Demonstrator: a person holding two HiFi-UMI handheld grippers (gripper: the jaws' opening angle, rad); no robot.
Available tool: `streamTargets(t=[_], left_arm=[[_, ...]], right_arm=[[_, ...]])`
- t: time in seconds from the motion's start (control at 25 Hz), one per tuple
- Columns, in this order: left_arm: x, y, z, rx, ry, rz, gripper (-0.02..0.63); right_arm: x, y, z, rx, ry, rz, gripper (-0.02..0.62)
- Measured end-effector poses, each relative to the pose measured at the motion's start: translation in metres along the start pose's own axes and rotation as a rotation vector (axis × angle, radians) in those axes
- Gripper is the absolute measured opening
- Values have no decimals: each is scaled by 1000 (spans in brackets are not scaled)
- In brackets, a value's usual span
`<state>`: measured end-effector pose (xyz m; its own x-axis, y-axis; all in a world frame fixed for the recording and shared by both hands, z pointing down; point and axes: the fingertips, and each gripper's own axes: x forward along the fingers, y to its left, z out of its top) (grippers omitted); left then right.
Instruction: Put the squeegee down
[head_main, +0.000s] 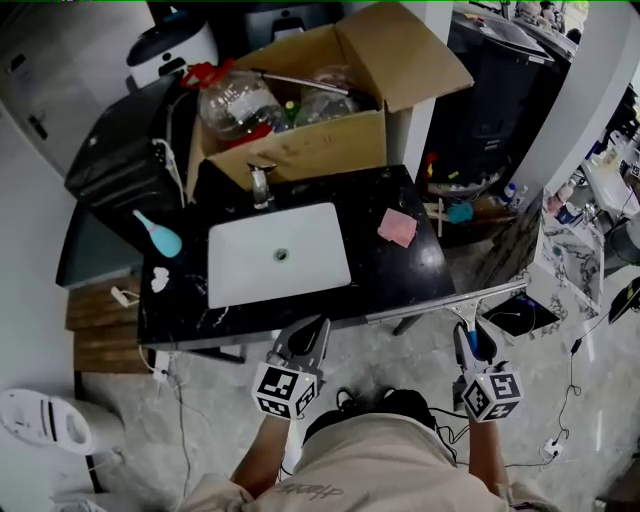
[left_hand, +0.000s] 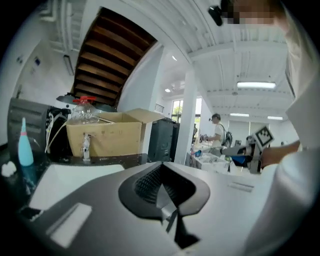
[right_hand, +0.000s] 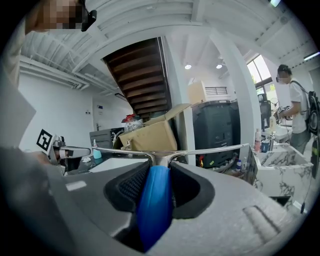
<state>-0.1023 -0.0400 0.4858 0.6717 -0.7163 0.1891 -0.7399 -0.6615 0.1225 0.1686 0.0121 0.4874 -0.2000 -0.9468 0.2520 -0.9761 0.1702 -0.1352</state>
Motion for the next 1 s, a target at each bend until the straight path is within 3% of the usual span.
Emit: streamTargets(t=[0.08, 0.12, 0.28, 0.36, 0.56, 0.88, 1.0], left_arm=[[9, -6, -10, 79, 56, -10, 14], [14, -9, -14, 77, 72, -26, 14], [32, -4, -13, -93, 46, -70, 14], [39, 12, -8, -131, 34, -51, 14], [61, 63, 4, -115, 49, 55, 14], [127, 108, 50, -120, 17, 99, 14], [146, 114, 62, -52, 31, 126, 14]], right_arm=[[7, -1, 3, -3, 4, -4, 130], [11, -2, 4, -6, 5, -5, 130], [34, -14, 1, 2, 30, -11, 130], [54, -21, -3, 17, 47, -4, 130], [131, -32, -9, 21, 96, 57, 130], [264, -47, 14, -81, 94, 159, 130], [308, -52, 11, -82, 122, 191, 130]])
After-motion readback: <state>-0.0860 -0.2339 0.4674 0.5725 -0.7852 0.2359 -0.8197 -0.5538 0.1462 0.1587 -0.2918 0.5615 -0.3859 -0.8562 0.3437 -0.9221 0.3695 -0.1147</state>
